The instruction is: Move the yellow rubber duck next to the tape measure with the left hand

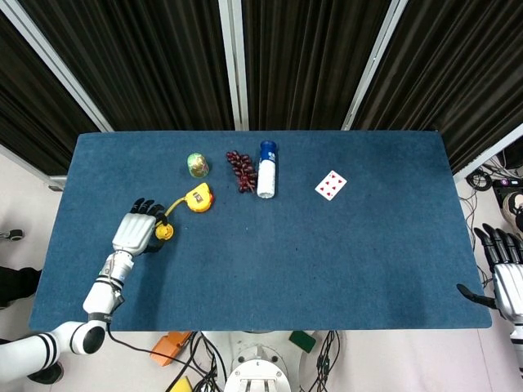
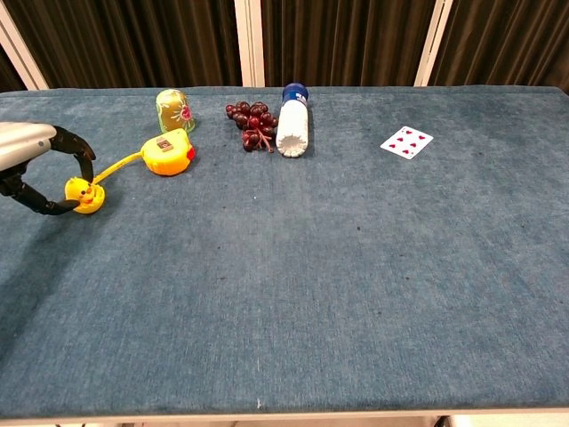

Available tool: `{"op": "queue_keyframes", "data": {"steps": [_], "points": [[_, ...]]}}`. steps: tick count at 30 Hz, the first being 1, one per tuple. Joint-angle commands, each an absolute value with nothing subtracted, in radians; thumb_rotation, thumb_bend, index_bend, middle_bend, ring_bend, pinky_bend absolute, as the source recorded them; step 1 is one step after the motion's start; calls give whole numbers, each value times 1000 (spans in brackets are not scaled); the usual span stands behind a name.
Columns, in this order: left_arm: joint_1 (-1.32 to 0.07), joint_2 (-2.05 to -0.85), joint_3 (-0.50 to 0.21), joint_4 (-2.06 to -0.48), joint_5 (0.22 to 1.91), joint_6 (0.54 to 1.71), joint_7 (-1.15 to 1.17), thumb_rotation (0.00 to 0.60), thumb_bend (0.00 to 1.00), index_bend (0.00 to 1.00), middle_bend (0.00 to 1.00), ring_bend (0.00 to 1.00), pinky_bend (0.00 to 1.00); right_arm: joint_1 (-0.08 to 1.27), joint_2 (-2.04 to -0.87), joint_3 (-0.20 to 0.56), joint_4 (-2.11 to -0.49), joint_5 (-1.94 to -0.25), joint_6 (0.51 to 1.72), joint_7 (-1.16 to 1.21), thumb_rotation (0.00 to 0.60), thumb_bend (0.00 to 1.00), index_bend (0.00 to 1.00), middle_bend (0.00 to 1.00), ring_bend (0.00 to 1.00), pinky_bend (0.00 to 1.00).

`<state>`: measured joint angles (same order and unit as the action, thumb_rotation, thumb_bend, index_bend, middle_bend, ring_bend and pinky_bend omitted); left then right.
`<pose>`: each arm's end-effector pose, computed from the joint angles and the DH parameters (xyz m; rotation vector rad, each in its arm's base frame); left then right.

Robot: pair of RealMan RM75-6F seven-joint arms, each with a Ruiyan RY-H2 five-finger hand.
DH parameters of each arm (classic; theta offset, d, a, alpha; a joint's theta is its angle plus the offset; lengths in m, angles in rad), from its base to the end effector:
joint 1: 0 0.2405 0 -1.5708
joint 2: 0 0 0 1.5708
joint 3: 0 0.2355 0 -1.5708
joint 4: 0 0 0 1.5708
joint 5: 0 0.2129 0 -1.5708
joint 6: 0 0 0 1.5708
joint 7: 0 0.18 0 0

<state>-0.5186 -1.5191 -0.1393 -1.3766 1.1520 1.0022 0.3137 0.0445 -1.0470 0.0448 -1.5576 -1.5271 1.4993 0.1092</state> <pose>-0.2326 0.3374 -0.0108 -1.6990 -1.0063 -0.7317 -0.3133 -0.2034 0.1755 1.3772 -0.8952 0.8850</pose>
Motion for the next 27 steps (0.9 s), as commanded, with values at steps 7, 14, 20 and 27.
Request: {"op": "queue_keyframes", "data": {"steps": [7, 14, 20, 27], "points": [[-521, -1513, -128, -1382, 1152, 1007, 315, 600, 388, 317, 148, 60, 12, 43, -1046, 44, -1560, -1526, 1499, 110, 600, 204, 0, 78, 0, 107], [-480, -1440, -139, -1460, 1187, 1105, 278, 600, 377, 304, 148, 59, 12, 39, -1039, 46, -1562, -1526, 1506, 114, 600, 204, 0, 78, 0, 107], [-386, -1298, -134, -1567, 1223, 1226, 179, 600, 344, 265, 147, 60, 12, 37, -1028, 46, -1559, -1520, 1503, 128, 600, 204, 0, 78, 0, 107], [-238, -1194, -47, -1625, 1341, 1388, 48, 600, 342, 260, 148, 60, 12, 30, -1021, 40, -1553, -1528, 1510, 162, 600, 204, 0, 78, 0, 107]]}}
